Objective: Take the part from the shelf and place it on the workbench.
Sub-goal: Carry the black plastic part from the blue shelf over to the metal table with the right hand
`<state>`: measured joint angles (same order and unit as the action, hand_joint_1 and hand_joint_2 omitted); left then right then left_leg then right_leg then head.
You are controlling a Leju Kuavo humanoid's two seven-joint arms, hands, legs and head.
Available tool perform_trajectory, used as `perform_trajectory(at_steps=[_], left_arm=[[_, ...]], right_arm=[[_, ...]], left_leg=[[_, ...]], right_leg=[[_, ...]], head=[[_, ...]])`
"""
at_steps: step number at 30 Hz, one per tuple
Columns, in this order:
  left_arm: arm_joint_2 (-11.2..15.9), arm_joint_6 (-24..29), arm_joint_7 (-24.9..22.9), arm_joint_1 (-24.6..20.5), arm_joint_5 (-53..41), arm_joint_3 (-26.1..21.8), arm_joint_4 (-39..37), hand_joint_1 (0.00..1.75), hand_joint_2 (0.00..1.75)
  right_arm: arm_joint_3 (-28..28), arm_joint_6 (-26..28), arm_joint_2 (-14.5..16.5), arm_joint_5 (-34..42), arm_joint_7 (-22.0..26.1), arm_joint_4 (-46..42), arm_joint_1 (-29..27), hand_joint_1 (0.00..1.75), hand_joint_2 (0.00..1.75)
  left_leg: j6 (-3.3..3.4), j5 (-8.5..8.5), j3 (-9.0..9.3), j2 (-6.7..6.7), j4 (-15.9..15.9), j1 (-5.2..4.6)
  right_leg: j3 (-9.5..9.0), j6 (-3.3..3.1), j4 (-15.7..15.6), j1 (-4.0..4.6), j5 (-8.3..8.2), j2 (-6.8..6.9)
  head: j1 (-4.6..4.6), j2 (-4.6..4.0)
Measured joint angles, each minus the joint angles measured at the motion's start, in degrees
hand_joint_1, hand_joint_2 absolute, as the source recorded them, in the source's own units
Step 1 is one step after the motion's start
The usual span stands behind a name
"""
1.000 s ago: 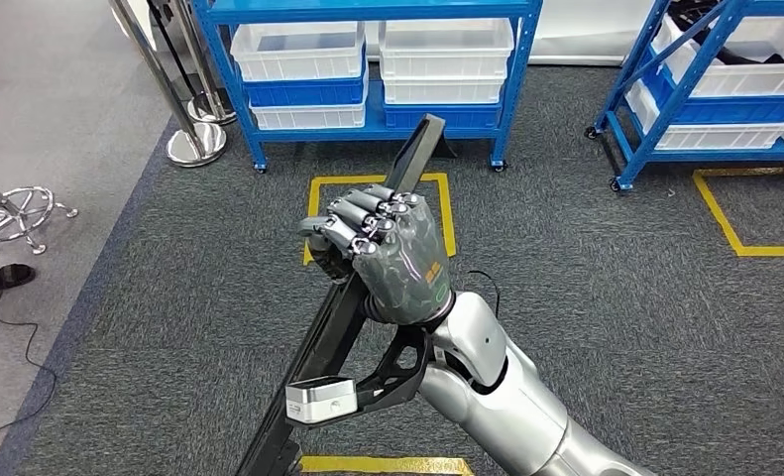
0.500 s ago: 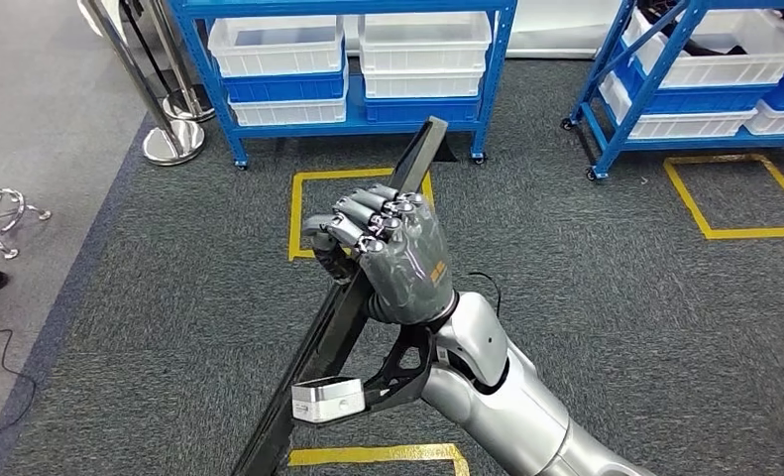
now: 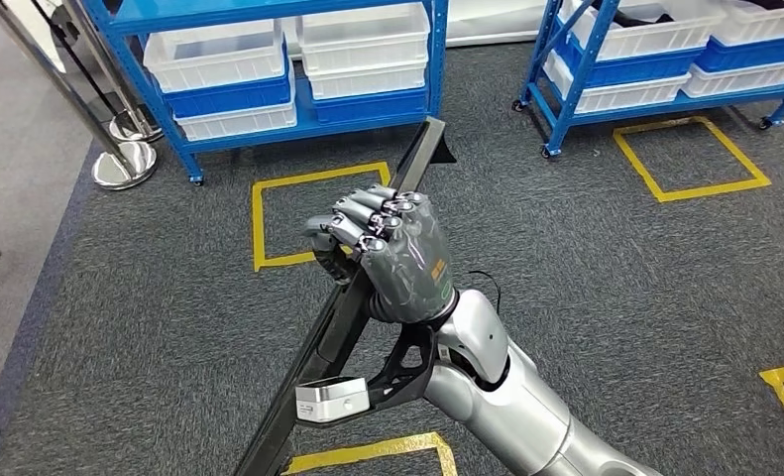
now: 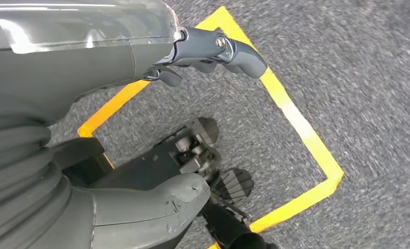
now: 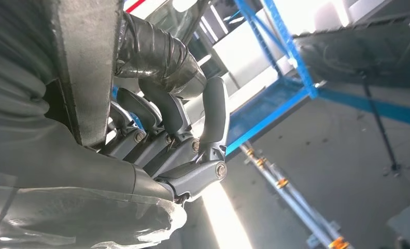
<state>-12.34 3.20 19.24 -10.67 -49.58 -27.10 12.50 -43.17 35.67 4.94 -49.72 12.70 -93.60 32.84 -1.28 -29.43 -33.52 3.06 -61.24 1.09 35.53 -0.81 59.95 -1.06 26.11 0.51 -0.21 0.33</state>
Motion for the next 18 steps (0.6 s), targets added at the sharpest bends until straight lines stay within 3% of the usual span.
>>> perform_trajectory(at_steps=[3, 4, 5, 7, 9, 11, 12, 13, 15, 17, 18], left_arm=[[0.2, -0.11, -0.45, 0.09, -0.16, 0.0, 0.0, 0.0, 1.75], [0.3, -0.22, -0.6, 0.11, -0.15, 0.0, 0.0, 0.0, 1.75], [0.39, -0.36, -0.69, 0.09, -0.07, 0.0, 0.0, 0.0, 1.75], [0.53, -0.54, -0.69, -0.06, 0.1, 0.0, 0.0, 0.0, 1.75], [0.8, -0.61, -0.64, -0.25, 0.16, -0.01, 0.0, 0.0, 1.75], [1.01, -0.76, -0.25, -0.43, 0.27, -0.01, 0.0, 0.0, 1.75], [1.0, -0.85, 0.12, -0.56, 0.44, 0.0, 0.0, 0.0, 1.75], [1.0, -0.95, 0.53, -0.7, 0.64, -0.01, 0.0, 0.0, 1.75], [1.0, -1.02, 1.17, -1.08, 0.97, -0.02, 0.0, 0.0, 1.75], [1.0, -0.95, 1.43, -1.32, 1.03, -0.04, 0.0, 0.0, 1.75], [1.01, -0.84, 1.44, -1.35, 1.02, -0.05, 0.0, 0.0, 1.75]], right_arm=[[-0.02, 0.2, -0.03, -0.28, 0.16, -0.01, 0.13, 1.75, 1.75], [-0.02, 0.26, -0.06, -0.53, 0.17, -0.02, 0.12, 1.75, 1.75], [-0.02, 0.28, -0.08, -0.77, 0.15, -0.07, 0.12, 1.75, 1.75], [-0.02, 0.27, -0.11, -0.98, 0.09, -0.25, 0.16, 1.75, 1.75], [-0.02, 0.26, -0.12, -1.02, 0.05, -0.45, 0.29, 1.75, 1.75], [-0.02, 0.28, -0.13, -1.13, 0.03, -0.57, 0.42, 1.75, 1.75], [-0.02, 0.28, -0.14, -1.26, 0.0, -0.63, 0.45, 1.75, 1.75], [-0.02, 0.28, -0.15, -1.42, -0.02, -0.69, 0.49, 1.75, 1.75], [-0.03, 0.26, -0.18, -1.65, -0.05, -0.83, 0.9, 1.75, 1.75], [-0.04, 0.17, -0.19, -1.69, -0.04, -0.89, 1.36, 1.75, 1.75], [-0.04, 0.12, -0.2, -1.7, -0.04, -0.87, 1.4, 1.75, 1.75]], left_leg=[[-0.02, -5.19, -4.8, -2.3, -10.63, 0.05], [0.08, -5.73, -5.94, -2.48, -13.0, 0.03], [0.33, -4.96, -6.03, -2.59, -13.04, -0.02], [1.21, -0.97, -3.44, -3.6, -7.25, -0.24], [2.29, 2.02, -0.33, -5.98, -0.5, -0.42], [2.83, 2.26, 0.7, -7.05, 1.88, -0.6], [2.88, 2.35, 0.87, -6.58, 2.39, -0.72], [2.92, 2.58, 1.07, -5.95, 2.98, -0.56], [3.15, 3.24, 1.59, -4.55, 4.29, -0.33], [3.44, 3.52, 1.78, -3.1, 4.81, -0.4], [3.52, 3.49, 1.73, -2.33, 4.76, -0.46]], right_leg=[[0.29, -0.57, 0.03, 0.26, -0.25, -1.58], [0.37, -0.64, 0.07, 0.42, -0.29, -2.2], [0.39, -0.66, 0.14, 0.58, -0.31, -2.91], [0.29, -0.67, 0.23, 0.79, -0.33, -4.33], [0.4, -0.41, 0.31, 0.8, -0.49, -5.65], [0.85, 0.23, 0.21, 0.44, -0.88, -6.77], [1.04, 0.64, 0.01, 0.24, -1.15, -7.39], [1.14, 0.95, 0.0, 0.22, -1.22, -7.46], [2.17, 1.47, 1.94, 0.53, 0.17, -5.39], [5.09, 1.85, 7.98, 0.6, 3.56, -2.38], [6.74, 2.06, 11.38, 0.42, 4.98, -1.71]], head=[[0.0, 0.0], [-0.01, 0.0], [-0.01, 0.0], [0.0, 0.0], [0.01, 0.0], [0.01, 0.0], [0.0, 0.0], [0.03, 0.0], [0.07, 0.0], [0.08, 0.0], [0.07, 0.0]])
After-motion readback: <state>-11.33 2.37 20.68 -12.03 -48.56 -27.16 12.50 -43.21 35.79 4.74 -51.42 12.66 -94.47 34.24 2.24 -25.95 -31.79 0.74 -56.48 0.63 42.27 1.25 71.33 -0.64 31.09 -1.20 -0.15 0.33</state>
